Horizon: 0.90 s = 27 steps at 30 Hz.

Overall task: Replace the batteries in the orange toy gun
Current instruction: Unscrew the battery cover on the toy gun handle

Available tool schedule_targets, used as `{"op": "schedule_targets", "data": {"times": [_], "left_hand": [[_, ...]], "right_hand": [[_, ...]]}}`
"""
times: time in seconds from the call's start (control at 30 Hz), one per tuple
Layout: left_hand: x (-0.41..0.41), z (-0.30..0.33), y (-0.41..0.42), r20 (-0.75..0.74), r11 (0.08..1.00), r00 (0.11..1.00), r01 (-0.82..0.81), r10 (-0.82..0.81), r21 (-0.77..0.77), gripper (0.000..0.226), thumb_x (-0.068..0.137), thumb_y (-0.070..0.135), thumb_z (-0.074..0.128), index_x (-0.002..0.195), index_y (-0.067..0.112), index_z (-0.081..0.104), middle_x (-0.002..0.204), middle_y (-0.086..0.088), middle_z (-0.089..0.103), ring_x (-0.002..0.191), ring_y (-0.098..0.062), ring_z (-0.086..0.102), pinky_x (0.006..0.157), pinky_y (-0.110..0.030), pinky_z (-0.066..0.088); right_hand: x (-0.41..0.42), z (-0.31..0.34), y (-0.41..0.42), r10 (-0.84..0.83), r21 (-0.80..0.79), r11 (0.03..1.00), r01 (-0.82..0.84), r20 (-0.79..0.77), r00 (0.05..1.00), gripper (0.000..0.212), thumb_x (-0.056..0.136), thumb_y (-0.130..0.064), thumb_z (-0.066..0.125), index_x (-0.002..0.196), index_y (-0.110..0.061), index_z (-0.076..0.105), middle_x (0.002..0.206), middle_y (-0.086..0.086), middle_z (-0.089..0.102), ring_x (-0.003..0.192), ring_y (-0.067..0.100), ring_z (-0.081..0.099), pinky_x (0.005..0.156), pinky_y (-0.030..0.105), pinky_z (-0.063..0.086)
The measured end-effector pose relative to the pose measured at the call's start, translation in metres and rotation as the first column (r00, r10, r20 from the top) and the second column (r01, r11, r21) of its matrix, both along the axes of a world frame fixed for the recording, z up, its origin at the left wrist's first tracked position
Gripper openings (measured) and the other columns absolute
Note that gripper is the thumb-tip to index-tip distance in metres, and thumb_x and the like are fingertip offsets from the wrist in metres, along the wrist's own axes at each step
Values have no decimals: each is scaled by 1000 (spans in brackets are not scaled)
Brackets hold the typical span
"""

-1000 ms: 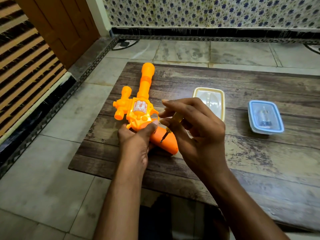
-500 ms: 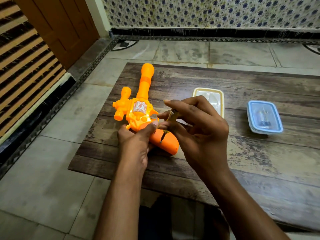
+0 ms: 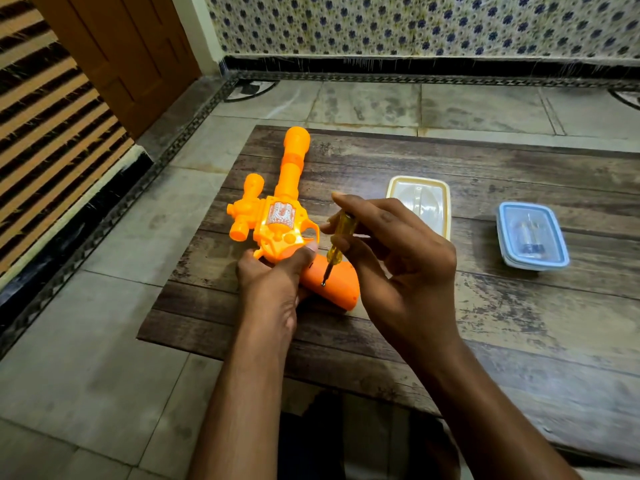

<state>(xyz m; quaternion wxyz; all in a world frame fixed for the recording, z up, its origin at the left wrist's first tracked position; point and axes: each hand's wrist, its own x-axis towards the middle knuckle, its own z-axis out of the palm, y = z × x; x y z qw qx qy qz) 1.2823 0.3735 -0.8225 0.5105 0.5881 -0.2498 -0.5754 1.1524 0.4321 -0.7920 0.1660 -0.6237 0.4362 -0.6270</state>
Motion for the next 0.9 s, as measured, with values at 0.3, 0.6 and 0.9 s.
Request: {"op": "schedule_targets", "data": {"times": [0.3,0.6,0.9], "left_hand": [[-1,0,0,-1,1000,1000,7,-7,-4,63,74,-4,84,131,5,59,119,-19,72,105,-36,73,84,-63,60],[-2,6,4,1,1000,1000,7,-7,-22,72,63,6,90,130,4,61,116,-18,74,102,-36,74,84,-66,58],[-2,3,1,-12,1000,1000,-18,18,-5,80,60,7,93,132,8,59,120,-16,72,105,-36,72,83,-66,58]], "right_hand": [[-1,-1,-1,-36,-16,999,35,-58,998,40,91,11,70,129,2,66,105,15,69,97,27,72,79,45,59],[1,1,-1,-51,-5,999,51,-64,997,36,91,-2,76,126,-1,69,101,14,62,91,31,68,74,41,59],[0,-1,0,-36,-14,999,36,-51,998,33,95,7,65,127,2,67,105,15,67,98,30,72,79,47,58]]}}
